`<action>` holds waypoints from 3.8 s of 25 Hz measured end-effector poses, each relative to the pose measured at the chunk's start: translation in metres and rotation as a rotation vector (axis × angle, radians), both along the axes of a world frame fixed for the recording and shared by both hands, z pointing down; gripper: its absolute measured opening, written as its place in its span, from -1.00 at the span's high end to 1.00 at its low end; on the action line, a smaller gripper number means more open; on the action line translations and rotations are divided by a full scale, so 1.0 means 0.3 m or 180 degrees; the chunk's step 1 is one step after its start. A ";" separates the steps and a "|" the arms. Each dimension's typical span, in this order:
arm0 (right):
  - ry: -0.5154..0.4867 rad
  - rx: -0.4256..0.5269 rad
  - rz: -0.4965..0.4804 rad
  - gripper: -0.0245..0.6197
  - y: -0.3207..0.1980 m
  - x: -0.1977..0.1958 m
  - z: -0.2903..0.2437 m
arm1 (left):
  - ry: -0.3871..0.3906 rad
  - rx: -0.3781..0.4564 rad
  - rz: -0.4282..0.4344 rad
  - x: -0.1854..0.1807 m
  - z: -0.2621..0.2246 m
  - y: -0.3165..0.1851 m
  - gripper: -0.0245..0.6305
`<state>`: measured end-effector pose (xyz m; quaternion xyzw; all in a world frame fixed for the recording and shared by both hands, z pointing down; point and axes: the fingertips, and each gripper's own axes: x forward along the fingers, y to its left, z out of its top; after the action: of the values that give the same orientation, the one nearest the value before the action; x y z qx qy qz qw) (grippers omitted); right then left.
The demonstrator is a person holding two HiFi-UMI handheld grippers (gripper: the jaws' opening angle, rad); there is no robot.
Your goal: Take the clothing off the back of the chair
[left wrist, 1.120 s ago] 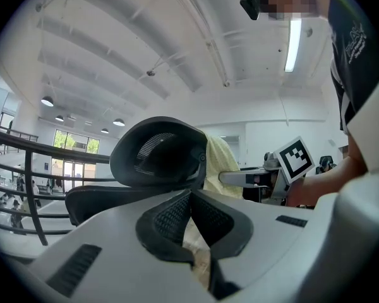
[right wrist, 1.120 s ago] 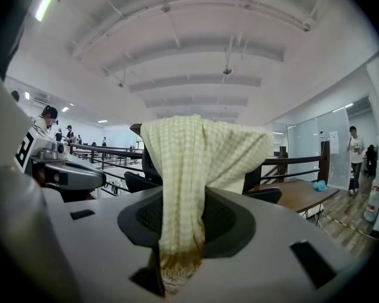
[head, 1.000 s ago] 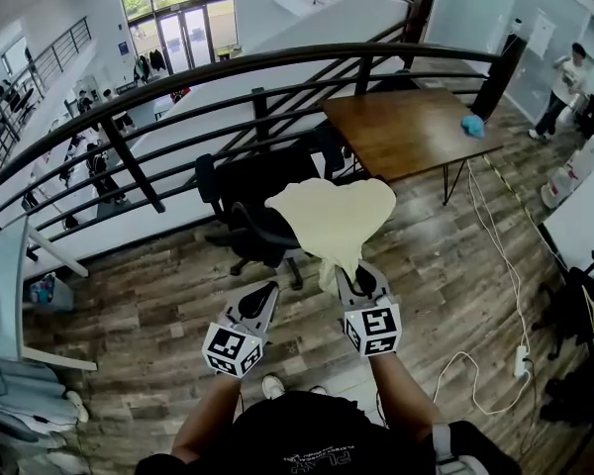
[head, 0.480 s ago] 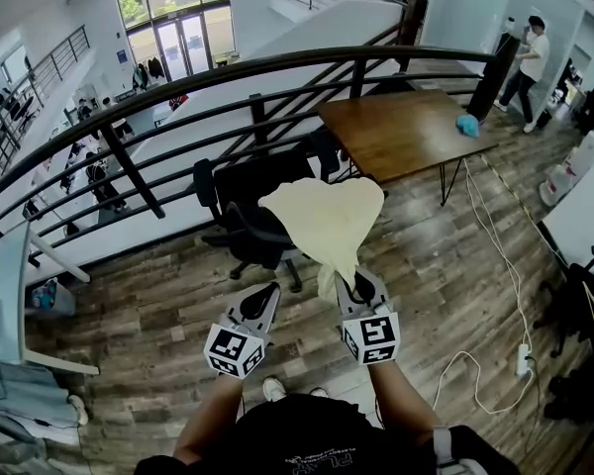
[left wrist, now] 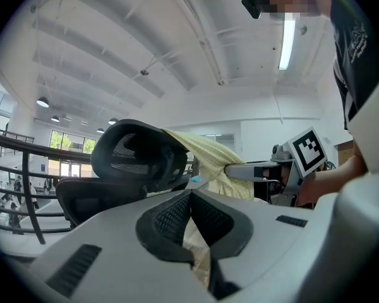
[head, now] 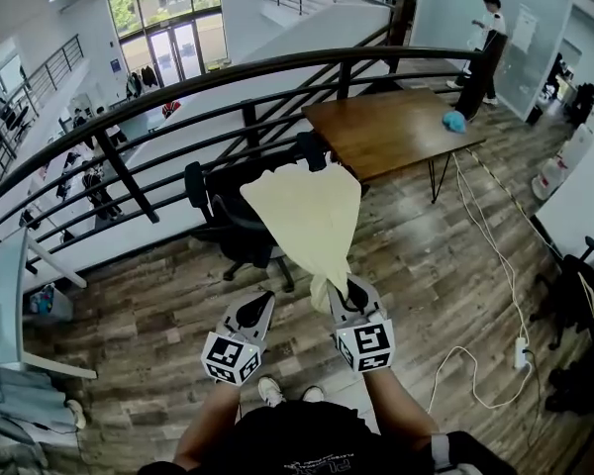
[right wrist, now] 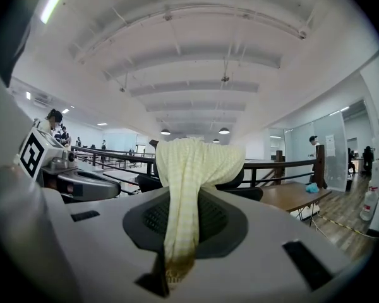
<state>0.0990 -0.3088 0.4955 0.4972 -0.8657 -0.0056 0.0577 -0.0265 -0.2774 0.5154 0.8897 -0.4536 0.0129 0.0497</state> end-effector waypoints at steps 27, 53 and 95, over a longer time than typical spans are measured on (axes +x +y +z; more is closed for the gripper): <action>0.0121 -0.0037 0.0392 0.73 0.340 0.020 0.010 | -0.0234 0.0085 0.0281 -0.051 0.010 0.294 0.89; 0.0321 -0.0136 0.0615 0.73 0.589 0.012 0.031 | -0.0069 0.0121 0.0345 -0.137 0.002 0.545 0.89; 0.0326 0.0257 0.0421 0.74 0.580 -0.148 -0.060 | -0.0001 0.0124 0.0208 -0.251 -0.011 0.511 0.89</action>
<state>0.0544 -0.1348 0.4776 0.5542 -0.8260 -0.0621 0.0821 -0.1018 -0.1240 0.5122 0.9048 -0.4246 0.0058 0.0318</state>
